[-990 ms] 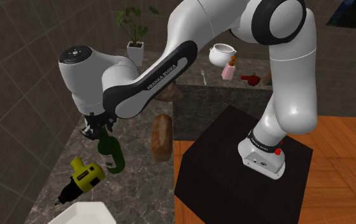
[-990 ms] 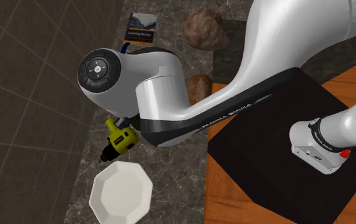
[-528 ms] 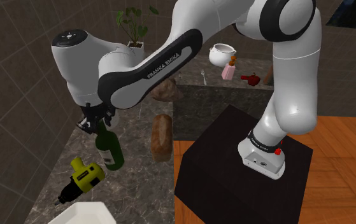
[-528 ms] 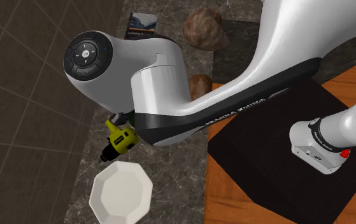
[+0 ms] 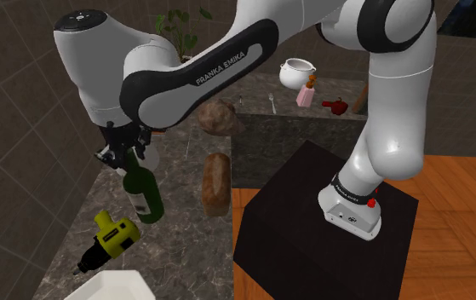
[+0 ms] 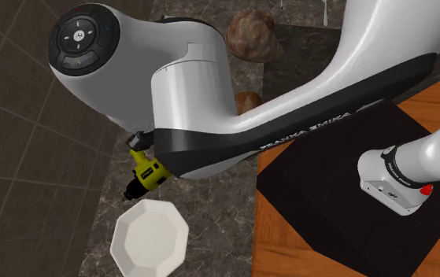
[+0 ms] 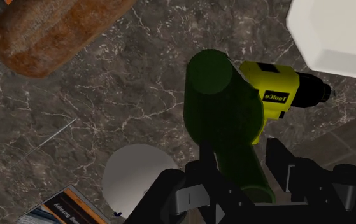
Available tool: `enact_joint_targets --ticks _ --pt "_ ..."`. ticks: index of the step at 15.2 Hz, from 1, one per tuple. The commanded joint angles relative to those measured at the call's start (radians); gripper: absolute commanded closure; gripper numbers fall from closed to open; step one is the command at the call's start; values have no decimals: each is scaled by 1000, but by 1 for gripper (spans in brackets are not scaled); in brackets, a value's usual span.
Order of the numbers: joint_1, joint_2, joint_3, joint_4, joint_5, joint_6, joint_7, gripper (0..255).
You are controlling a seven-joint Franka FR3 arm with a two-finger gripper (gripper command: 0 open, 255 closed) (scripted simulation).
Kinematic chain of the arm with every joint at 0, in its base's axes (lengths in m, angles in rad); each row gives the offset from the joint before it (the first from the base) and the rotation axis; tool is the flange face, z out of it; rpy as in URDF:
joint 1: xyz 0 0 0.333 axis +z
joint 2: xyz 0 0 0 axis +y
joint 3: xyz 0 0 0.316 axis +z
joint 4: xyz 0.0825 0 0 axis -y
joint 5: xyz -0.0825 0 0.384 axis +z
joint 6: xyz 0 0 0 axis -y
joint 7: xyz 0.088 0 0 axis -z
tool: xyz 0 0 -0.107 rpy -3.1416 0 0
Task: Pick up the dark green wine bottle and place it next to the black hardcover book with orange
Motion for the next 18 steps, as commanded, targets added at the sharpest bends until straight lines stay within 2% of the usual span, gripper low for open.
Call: enact_joint_targets --ticks 1,10,18 --pt "-19 -10 -2 -4 8 -1 -24 255" --pt "-157 4 -44 24 31 12 -216 255" --pt "-252 76 -86 140 36 -14 -379 255"
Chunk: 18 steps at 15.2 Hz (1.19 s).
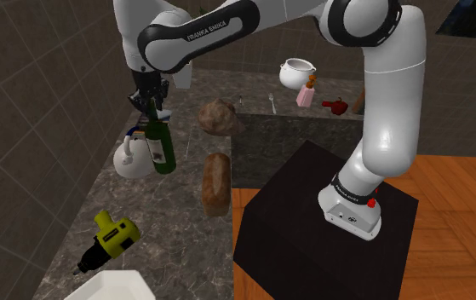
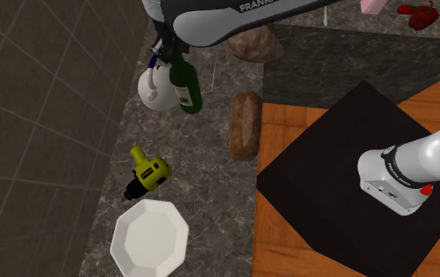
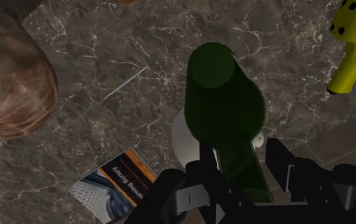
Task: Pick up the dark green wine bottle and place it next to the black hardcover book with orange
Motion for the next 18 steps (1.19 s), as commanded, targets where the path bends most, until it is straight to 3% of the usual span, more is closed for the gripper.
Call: enact_joint_targets --ticks 1,9,13,15,18 --pt "-18 33 -12 53 -2 -15 -43 255" --pt "-75 179 -55 295 -8 -97 -200 255" --pt "-84 291 -78 491 -13 -171 -283 255" --pt "-78 376 -92 644 -17 -231 -332 255" --pt "-85 376 -93 603 -19 -192 -325 255"
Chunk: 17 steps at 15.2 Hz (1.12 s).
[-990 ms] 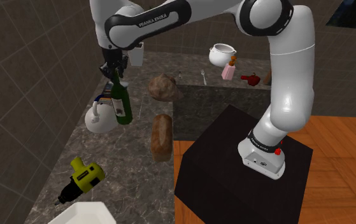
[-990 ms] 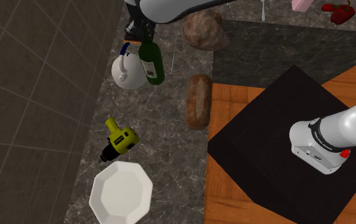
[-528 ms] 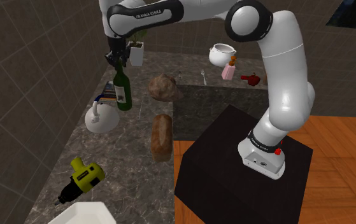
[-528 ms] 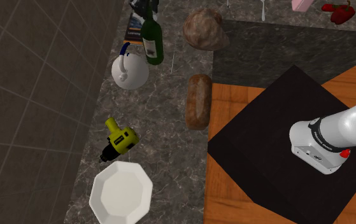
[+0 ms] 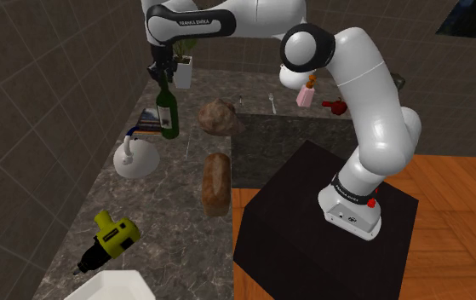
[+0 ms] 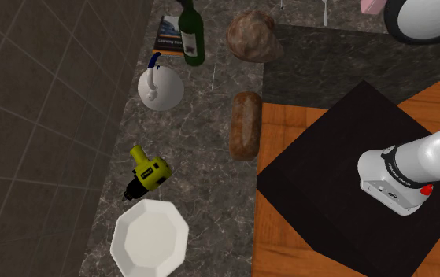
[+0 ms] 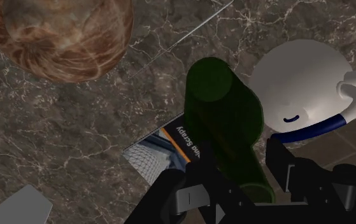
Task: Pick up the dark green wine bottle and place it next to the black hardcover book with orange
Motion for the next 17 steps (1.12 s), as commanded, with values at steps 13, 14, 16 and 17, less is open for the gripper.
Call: enact_joint_targets --ticks 13,14,16,17 --pt "-16 35 -10 -106 -17 138 20 255" --pt "-16 35 -10 -106 -17 138 20 255" --pt "-16 35 -10 -106 -17 138 20 255" --pt "-16 35 -10 -106 -17 138 20 255"
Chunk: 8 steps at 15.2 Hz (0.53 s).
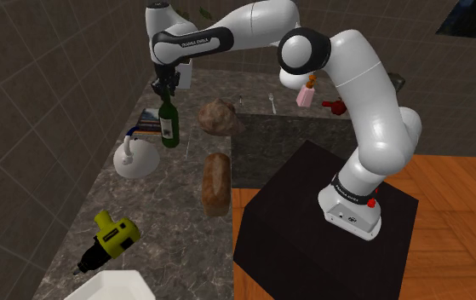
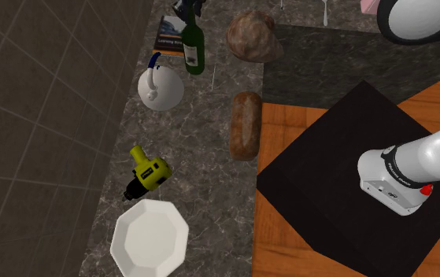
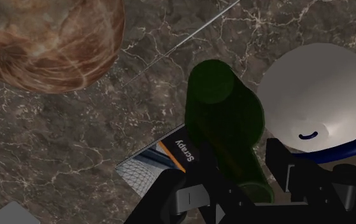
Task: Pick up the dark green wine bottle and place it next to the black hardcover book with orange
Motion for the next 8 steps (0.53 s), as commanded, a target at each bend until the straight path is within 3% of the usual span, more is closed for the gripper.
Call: enact_joint_targets --ticks 1,2,3,8 --pt "0 0 0 0 0 0 0 255" --pt "0 0 0 0 0 0 0 255" --pt "0 -1 0 -1 0 1 0 0" --pt "0 0 0 0 0 0 0 0"
